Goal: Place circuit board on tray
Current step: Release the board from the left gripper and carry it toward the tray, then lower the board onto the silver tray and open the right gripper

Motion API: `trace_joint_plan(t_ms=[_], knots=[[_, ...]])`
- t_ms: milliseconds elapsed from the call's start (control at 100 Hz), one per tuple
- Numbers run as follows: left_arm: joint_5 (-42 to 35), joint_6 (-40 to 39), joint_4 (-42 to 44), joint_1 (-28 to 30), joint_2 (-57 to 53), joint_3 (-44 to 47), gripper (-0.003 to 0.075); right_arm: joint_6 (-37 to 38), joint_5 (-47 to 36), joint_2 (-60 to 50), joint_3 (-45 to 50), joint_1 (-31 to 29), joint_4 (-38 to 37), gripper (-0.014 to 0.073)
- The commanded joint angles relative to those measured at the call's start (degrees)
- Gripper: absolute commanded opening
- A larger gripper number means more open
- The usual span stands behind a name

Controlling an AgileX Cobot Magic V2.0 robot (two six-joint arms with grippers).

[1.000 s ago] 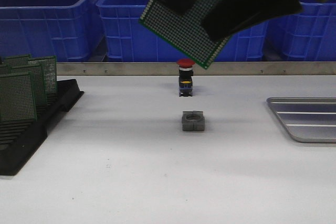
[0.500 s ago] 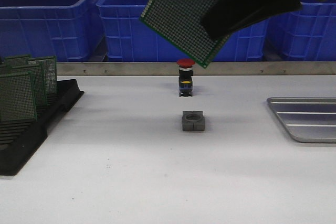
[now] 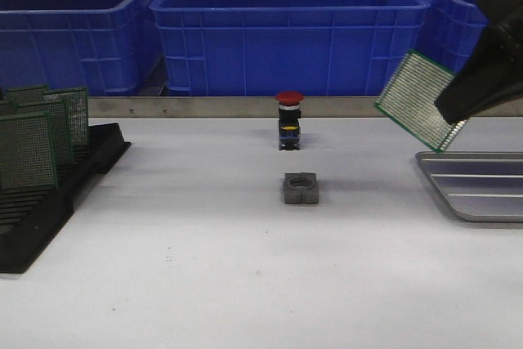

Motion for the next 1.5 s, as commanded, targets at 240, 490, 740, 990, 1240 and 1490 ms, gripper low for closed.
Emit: trace_joint_plan(t_ms=[240,490,740,990,1240,1490], knots=[[-0.63,-0.58,-2.72,0.2,-2.81,-1.71,0.0493,2.66,-15.02,8.94,-1.88,-5.1,2.15,-0.012],[-0.87,-0.58,-2.72,0.2,-2.81,-1.71,0.0493,2.66,-18.84,12.04,-1.92,-5.1,4.61,-0.011],[-1.25,-0.58,-2.83,0.2,-2.81,-1.71,0.0493,2.66,-19.54,12.04,-1.99,-5.1,4.83,0.0471],[-1.25,-0.58,-1.03,0.53,-2.81,-2.19,0.0493,2.62,-23.95,7.99,-1.99,-5.1,1.26,0.0571],[-1.72,-0.58,16.16,3.07,-2.81,-2.19,0.0493,2.62,-23.61,2.29,-1.99,-5.1,-1.31,0.0571],[1.22,-1.13,23.62,9.11,-2.69,-2.06,0.0493,2.62,-22.97,0.48,-1.99,-5.1,-1.31,0.0571]])
